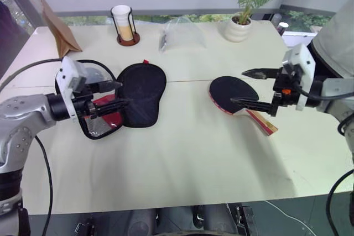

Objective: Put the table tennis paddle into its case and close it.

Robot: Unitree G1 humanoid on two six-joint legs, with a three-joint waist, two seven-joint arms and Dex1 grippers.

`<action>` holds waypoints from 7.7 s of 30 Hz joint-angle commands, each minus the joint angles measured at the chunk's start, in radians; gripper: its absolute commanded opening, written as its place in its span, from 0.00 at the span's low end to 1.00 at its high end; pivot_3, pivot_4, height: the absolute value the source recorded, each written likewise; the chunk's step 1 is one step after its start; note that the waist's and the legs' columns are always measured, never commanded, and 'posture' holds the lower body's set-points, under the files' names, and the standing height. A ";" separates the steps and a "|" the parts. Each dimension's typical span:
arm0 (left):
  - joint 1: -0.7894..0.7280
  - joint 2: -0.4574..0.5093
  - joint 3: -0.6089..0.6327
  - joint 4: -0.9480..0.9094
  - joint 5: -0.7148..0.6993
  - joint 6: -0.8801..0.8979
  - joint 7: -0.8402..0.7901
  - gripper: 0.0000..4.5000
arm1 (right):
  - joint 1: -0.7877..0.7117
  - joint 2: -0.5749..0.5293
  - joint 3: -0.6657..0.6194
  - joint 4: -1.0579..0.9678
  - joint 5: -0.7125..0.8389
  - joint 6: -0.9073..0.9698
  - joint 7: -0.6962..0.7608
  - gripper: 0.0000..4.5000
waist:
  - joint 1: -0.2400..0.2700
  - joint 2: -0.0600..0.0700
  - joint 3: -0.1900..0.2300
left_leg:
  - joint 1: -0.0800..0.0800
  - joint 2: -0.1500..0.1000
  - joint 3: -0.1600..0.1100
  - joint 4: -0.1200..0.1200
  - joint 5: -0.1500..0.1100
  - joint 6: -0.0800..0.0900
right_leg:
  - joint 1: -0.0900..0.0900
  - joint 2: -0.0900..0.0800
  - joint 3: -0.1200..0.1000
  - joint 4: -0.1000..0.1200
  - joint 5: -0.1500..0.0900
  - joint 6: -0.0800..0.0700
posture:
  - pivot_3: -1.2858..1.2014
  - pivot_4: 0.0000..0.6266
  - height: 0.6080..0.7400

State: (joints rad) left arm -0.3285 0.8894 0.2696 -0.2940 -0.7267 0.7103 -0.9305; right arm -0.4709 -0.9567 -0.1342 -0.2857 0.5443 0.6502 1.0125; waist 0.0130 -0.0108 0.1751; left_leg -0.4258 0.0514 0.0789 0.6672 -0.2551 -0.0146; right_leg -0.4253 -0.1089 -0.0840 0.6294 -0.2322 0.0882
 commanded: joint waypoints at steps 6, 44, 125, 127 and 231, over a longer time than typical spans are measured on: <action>-0.039 0.006 0.060 0.014 -0.018 -0.008 0.019 0.77 | -0.002 0.020 -0.034 -0.071 0.033 0.024 -0.063 0.99 | -0.002 0.000 0.000 | 0.000 0.000 0.000 0.000 0.000 0.000 | 0.000 0.000 0.000 0.000 0.000 0.000 | 0.52 0.24 1.00; -0.067 -0.018 -0.005 0.004 0.012 -0.037 0.014 0.77 | -0.121 0.176 0.142 -0.020 -0.011 0.153 -0.175 0.99 | -0.004 0.000 0.000 | 0.000 0.000 0.000 0.000 0.000 0.000 | 0.000 0.000 0.000 0.001 0.000 0.000 | 0.52 0.24 1.00; 0.007 0.016 0.039 -0.009 0.079 -0.096 0.006 0.77 | -0.189 0.245 0.479 0.212 -0.362 0.086 0.136 0.00 | -0.024 0.000 0.000 | 0.000 0.000 0.000 -0.002 0.000 -0.001 | -0.002 0.001 0.000 0.002 0.000 0.000 | 0.52 0.24 1.00; 0.008 0.015 0.037 -0.012 0.078 -0.094 0.006 0.77 | -0.178 0.228 0.464 0.207 -0.360 0.090 0.130 0.00 | -0.023 0.000 0.000 | 0.000 0.000 0.000 -0.002 0.000 -0.001 | -0.002 0.001 0.000 0.002 0.000 0.000 | 0.52 0.24 1.00; -0.112 -0.102 -0.144 0.128 0.170 -0.164 -0.084 0.77 | -0.106 0.580 0.119 -0.232 0.365 0.964 -1.111 0.64 | -0.026 0.000 0.000 | -0.001 0.003 -0.001 -0.001 0.001 -0.001 | -0.002 0.005 0.002 0.001 0.001 -0.001 | 0.52 0.24 1.00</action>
State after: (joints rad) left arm -0.4351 0.7743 0.0951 -0.1395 -0.5540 0.5579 -1.0183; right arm -0.5604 -0.3748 -0.0099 -0.5019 0.8810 1.6076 -0.0857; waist -0.0127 -0.0112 0.1751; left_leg -0.4272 0.0541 0.0775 0.6666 -0.2546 -0.0153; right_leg -0.4276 -0.1042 -0.0818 0.6307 -0.2315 0.0870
